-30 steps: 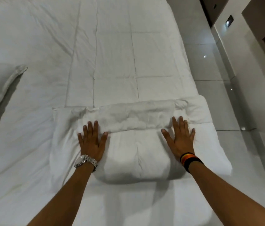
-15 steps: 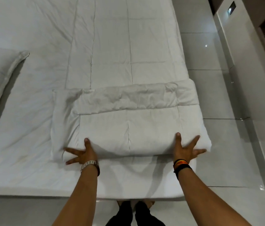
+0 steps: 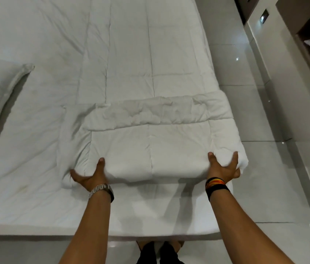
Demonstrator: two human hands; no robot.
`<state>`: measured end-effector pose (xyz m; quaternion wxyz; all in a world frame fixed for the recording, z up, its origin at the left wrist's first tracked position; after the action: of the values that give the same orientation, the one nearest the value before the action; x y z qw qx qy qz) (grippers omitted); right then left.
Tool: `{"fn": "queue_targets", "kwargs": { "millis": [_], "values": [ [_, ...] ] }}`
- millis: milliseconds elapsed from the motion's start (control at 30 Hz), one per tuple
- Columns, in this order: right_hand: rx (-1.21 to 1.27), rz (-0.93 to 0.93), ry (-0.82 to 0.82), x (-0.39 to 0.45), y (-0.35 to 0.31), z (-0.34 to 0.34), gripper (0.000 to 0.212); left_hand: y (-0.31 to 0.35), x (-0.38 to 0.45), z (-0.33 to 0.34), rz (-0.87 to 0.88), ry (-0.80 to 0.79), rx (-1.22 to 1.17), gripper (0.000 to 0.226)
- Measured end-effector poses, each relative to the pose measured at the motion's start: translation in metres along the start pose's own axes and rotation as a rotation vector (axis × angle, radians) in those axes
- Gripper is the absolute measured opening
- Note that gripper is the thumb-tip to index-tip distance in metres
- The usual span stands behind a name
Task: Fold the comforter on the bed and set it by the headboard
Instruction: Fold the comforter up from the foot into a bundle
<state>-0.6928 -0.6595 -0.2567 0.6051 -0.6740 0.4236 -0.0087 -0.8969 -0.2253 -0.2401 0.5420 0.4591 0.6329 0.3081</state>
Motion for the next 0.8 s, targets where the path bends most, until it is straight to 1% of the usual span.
{"fn": "queue_targets", "kwargs": {
  "millis": [133,267,333,467,533,600,667,733,800],
  "values": [
    [0.085,-0.136,0.007,-0.022,-0.063,0.006,0.078,0.067,-0.011,0.013,0.119,-0.048,-0.026,0.107],
    [0.119,-0.329,-0.023,-0.037,-0.141,0.028,0.066,0.147,-0.013,0.038,0.28,-0.108,-0.036,0.099],
    [0.111,-0.428,-0.049,-0.041,-0.182,0.048,0.062,0.184,-0.007,0.057,0.352,-0.144,-0.066,0.095],
    [0.123,-0.512,-0.091,-0.043,-0.255,0.099,0.052,0.244,0.01,0.11,0.438,-0.187,-0.09,0.089],
    [0.128,-0.552,-0.125,-0.042,-0.29,0.128,0.05,0.27,0.02,0.144,0.444,-0.243,-0.141,0.088],
    [0.106,-0.609,-0.202,-0.041,-0.32,0.16,0.052,0.293,0.029,0.177,0.49,-0.321,-0.142,0.087],
    [0.036,-0.675,-0.316,-0.037,-0.34,0.197,0.06,0.306,0.036,0.213,0.552,-0.424,-0.115,0.082],
    [-0.164,-0.766,-0.418,-0.032,-0.344,0.234,0.067,0.309,0.039,0.247,0.624,-0.547,-0.057,0.073],
    [-0.383,-0.838,-0.495,-0.021,-0.328,0.268,0.069,0.296,0.044,0.28,0.688,-0.651,0.095,0.066]
  ]
}}
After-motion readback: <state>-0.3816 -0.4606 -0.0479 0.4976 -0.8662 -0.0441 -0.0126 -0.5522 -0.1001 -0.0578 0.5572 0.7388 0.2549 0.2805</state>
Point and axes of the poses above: each hand's wrist, its own x-axis towards the middle knuckle, its own z-axis out of the palm, y = z × x, the point moved 8 cm from there along x, towards the middle knuckle, and after that the axes turned 6 degrees about z, right-handed, at the moved point
